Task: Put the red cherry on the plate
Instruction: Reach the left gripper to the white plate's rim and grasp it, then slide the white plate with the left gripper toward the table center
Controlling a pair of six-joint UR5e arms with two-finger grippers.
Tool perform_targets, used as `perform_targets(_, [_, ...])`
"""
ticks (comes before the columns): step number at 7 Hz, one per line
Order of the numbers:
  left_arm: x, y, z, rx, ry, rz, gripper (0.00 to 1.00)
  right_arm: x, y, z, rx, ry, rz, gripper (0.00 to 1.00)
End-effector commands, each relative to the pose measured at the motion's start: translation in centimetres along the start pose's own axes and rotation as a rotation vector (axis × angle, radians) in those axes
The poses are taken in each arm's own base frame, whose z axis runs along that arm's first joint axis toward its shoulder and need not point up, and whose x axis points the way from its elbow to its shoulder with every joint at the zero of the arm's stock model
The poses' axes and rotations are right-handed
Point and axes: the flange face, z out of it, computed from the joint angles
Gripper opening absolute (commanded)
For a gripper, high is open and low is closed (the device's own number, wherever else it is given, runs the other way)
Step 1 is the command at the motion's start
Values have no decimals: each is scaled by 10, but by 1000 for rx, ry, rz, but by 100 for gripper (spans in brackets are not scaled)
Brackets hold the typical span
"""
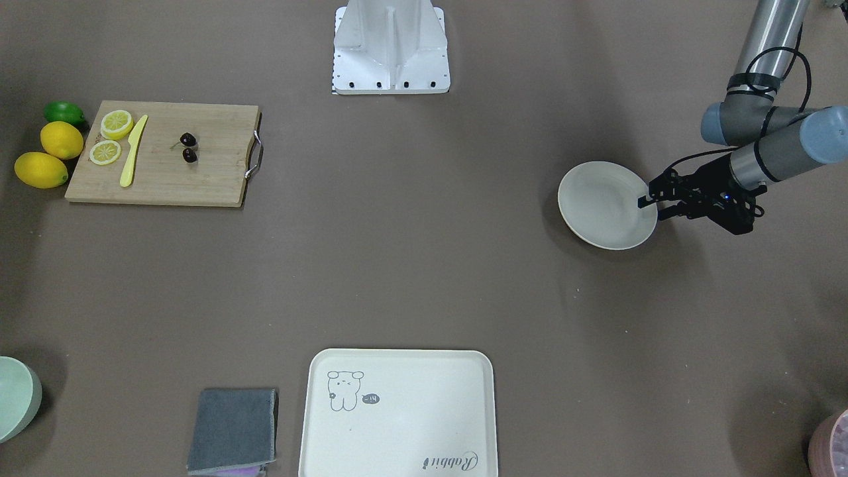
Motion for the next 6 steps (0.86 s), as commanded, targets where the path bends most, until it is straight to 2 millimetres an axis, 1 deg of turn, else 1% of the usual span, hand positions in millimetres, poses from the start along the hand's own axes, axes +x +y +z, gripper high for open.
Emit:
perform_targets(1, [6, 0, -3, 16, 18, -17, 0, -1, -1, -1, 1, 0, -3, 100])
perform_targets(4, [18, -1, -5, -8, 58, -39, 0, -1, -3, -1, 2, 1, -4, 100])
perform_targets(5, [38, -4, -14, -41, 109, -80, 0, -1, -3, -2, 4, 0, -3, 100])
perform_targets(6, [61, -9, -24, -29, 130, -125, 0, -2, -3, -3, 5, 0, -4, 100])
